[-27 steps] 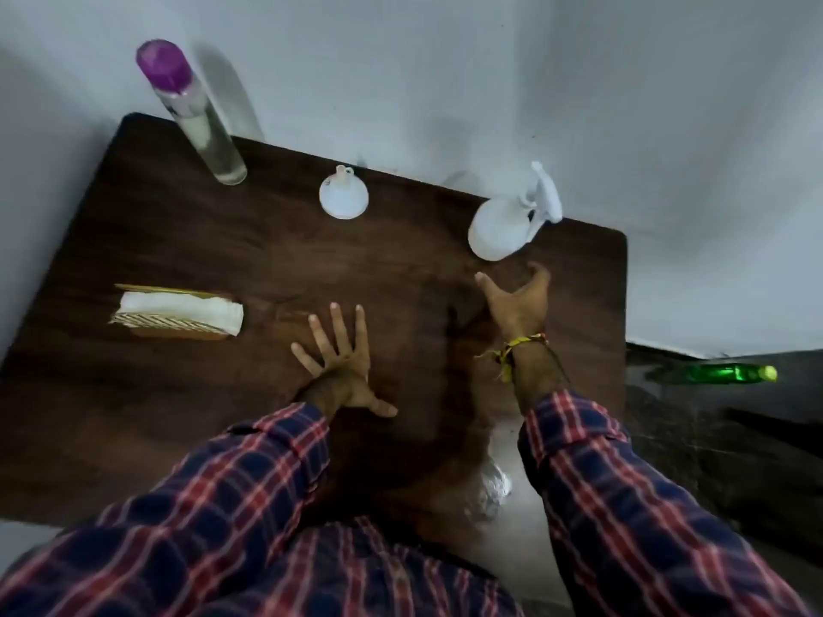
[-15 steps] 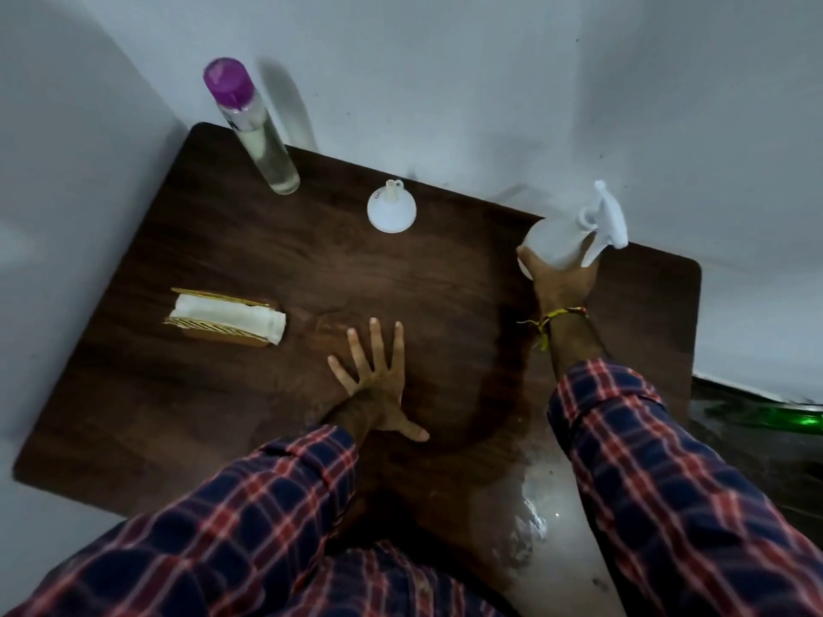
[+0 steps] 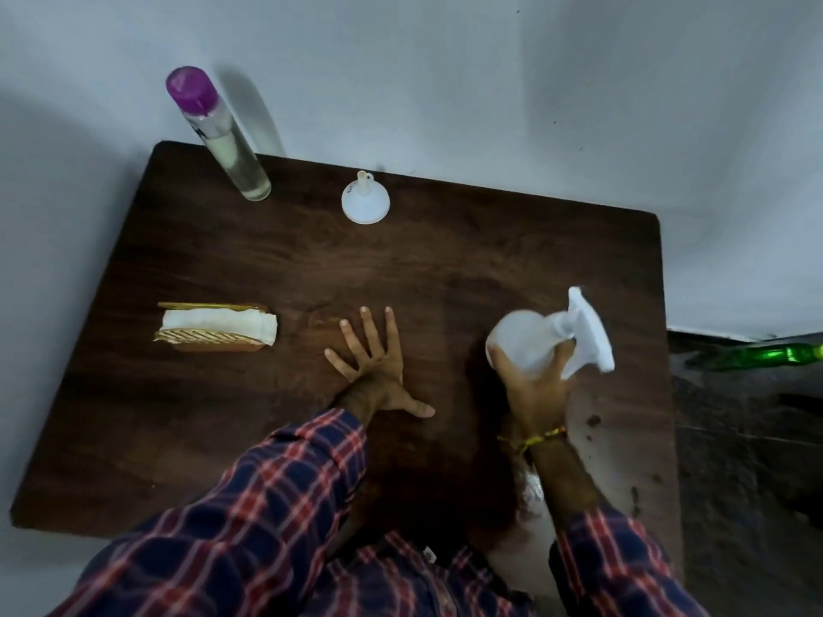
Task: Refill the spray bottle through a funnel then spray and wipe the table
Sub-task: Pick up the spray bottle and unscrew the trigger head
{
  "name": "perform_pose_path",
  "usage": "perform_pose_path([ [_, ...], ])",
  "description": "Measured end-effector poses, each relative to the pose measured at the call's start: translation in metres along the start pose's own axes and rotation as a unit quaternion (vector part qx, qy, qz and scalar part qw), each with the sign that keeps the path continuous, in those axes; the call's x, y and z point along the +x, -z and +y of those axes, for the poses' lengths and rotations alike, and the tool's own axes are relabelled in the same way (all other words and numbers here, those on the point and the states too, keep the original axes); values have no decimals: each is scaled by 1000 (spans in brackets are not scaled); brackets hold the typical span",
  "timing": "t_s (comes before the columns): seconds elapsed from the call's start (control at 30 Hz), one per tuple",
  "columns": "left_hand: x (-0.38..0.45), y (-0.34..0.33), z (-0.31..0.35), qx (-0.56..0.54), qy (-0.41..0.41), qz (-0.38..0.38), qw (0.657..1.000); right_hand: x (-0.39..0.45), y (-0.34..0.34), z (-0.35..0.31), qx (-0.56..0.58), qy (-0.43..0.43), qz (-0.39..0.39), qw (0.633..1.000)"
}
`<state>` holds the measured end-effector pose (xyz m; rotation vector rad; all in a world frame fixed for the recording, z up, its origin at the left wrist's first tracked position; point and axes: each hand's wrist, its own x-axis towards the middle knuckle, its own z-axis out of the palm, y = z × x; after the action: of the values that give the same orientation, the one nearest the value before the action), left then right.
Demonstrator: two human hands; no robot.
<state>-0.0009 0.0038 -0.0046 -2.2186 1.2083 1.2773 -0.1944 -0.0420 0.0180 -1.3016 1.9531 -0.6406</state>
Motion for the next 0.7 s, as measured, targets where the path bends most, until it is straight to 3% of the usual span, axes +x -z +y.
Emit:
perform_pose_path([
  [0.13,-5,-4,-1,-4,-15,28,999,-49,9,37,-24,-76,-58,995],
  [0.43,-51,-55,-62,-105,-113,228,961,-86,24,54,33,4,-17,999],
  [0.7,-75,-80,-100,-2,-109,152,982,-96,26,63,39,30,-43,998],
])
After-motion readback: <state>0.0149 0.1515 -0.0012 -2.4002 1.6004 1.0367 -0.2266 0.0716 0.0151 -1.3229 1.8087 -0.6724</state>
